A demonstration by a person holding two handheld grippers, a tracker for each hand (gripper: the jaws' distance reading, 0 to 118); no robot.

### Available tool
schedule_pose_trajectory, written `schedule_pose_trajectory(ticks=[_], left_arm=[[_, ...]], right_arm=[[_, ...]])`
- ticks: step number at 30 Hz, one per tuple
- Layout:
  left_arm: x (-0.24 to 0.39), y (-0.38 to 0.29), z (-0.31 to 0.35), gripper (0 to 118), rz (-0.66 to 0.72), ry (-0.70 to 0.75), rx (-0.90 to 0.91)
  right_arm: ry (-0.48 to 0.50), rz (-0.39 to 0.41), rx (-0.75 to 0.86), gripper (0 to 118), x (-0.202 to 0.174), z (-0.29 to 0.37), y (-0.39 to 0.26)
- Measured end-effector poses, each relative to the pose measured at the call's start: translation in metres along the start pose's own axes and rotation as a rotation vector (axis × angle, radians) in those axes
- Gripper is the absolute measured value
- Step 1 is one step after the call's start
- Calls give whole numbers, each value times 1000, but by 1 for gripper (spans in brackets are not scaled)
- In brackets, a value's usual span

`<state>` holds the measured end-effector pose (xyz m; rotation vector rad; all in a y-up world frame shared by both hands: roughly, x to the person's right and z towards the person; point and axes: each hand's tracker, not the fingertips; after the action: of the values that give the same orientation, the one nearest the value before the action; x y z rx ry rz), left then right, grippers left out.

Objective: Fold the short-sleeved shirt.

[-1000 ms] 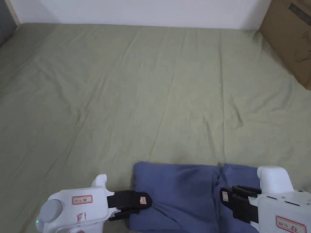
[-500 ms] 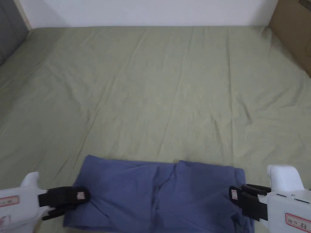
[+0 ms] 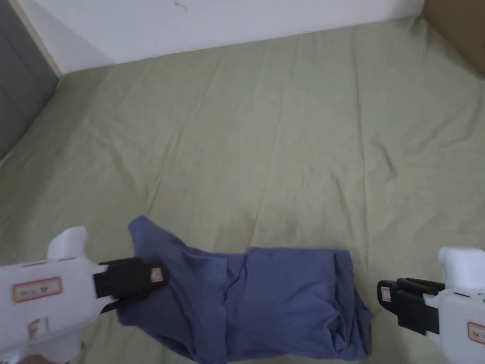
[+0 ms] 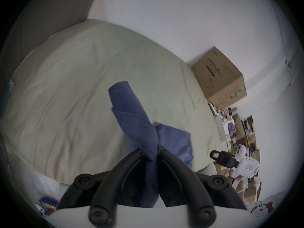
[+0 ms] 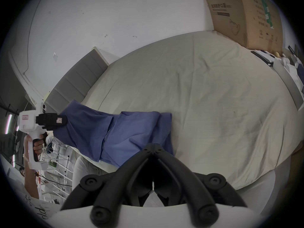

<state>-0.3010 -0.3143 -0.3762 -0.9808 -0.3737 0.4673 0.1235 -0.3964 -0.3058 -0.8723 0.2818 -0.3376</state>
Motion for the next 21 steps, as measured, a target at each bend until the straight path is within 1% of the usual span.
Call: schedule_pose_trajectory(ticks=[2,4,5,6,9,11,12,13,14,15,16,17,18,20,21], left_arm=[[40,5,-17,8,-129,0,-36],[79,5,-44,8,-217,-1,-90],[96,3,-61,8,-261,-35,-117],[105,1,-81,8,-272,-53,-152],[138,-15,-140,8,-371,-23,-266],[147,-28,-171,8,-403,3,-348],[148,-35,-184,9,-432,-12,-394],[148,-39,-192,14,-434,-25,-422],[146,-44,-199,29,-413,-17,-446],[144,-45,-201,54,-387,-21,-467],[142,-44,-198,86,-361,-32,-465],[140,-43,-194,101,-335,-68,-452],[137,-39,-183,104,-321,-97,-421],[131,-27,-165,103,-283,-126,-365],[126,-21,-156,103,-267,-114,-342]], right_arm=[[-12,-23,16,0,14,7,-1],[-29,-45,30,0,27,14,-3],[-37,-62,41,0,34,18,-5],[-40,-76,50,0,41,22,-6],[-58,-117,64,0,58,31,-13],[-75,-146,70,0,66,36,-17],[-77,-161,75,0,70,38,-20],[-78,-172,78,0,73,40,-22],[-80,-183,79,0,76,41,-24],[-83,-190,77,0,78,42,-26],[-86,-193,73,0,79,42,-28],[-90,-193,67,0,80,42,-29],[-96,-193,61,0,81,41,-30],[-101,-194,51,0,81,39,-32],[-100,-193,46,0,81,38,-32]])
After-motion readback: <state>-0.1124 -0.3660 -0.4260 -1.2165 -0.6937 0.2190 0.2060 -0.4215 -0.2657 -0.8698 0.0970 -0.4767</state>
